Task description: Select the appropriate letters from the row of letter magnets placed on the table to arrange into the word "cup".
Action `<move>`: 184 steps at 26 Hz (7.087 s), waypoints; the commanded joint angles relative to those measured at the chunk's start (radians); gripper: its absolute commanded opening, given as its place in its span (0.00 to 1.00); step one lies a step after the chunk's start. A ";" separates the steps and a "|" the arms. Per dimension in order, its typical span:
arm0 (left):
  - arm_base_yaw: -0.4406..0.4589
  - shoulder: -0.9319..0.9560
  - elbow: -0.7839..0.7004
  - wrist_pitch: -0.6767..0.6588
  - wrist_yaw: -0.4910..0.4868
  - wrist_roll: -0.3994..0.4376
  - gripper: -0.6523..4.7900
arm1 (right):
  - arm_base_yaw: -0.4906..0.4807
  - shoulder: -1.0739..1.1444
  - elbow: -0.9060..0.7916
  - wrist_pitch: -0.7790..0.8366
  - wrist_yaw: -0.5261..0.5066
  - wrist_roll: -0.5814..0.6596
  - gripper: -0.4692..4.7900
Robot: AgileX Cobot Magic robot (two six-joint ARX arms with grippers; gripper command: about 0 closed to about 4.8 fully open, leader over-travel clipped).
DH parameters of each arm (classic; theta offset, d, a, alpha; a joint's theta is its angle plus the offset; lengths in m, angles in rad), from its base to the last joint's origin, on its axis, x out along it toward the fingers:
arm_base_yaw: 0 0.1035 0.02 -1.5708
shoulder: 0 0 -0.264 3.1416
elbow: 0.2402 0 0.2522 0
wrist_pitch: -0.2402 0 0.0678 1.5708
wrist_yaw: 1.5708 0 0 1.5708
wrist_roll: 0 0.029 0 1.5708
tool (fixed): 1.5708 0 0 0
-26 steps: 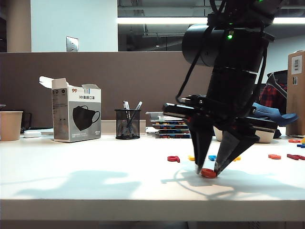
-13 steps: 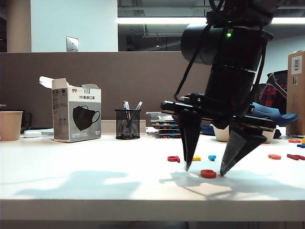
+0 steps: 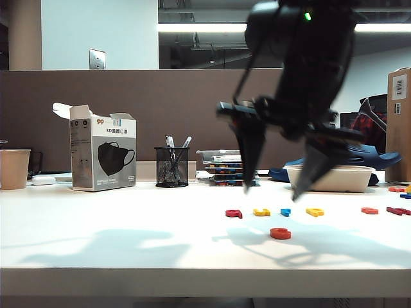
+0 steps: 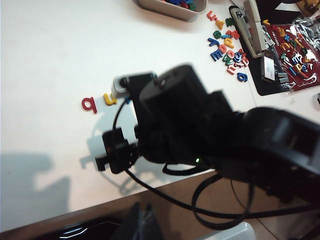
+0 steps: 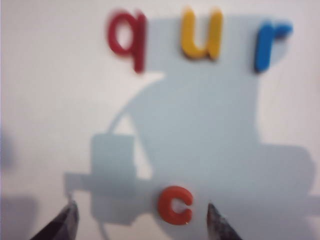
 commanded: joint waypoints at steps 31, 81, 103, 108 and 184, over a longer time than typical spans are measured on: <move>0.000 -0.003 0.003 0.006 -0.003 -0.003 0.11 | -0.064 0.140 0.551 -0.359 0.078 -0.084 0.71; 0.000 -0.003 0.003 0.006 -0.003 -0.003 0.11 | -0.104 0.428 0.553 -0.284 0.029 -0.126 0.53; 0.000 -0.003 0.003 0.006 -0.003 -0.003 0.11 | -0.110 0.439 0.553 -0.288 0.026 -0.081 0.53; 0.000 -0.003 0.003 0.006 -0.003 -0.003 0.11 | -0.111 0.448 0.553 -0.291 0.025 -0.081 0.53; 0.000 -0.003 0.003 0.006 -0.003 -0.003 0.11 | -0.109 0.492 0.553 -0.321 0.026 -0.078 0.30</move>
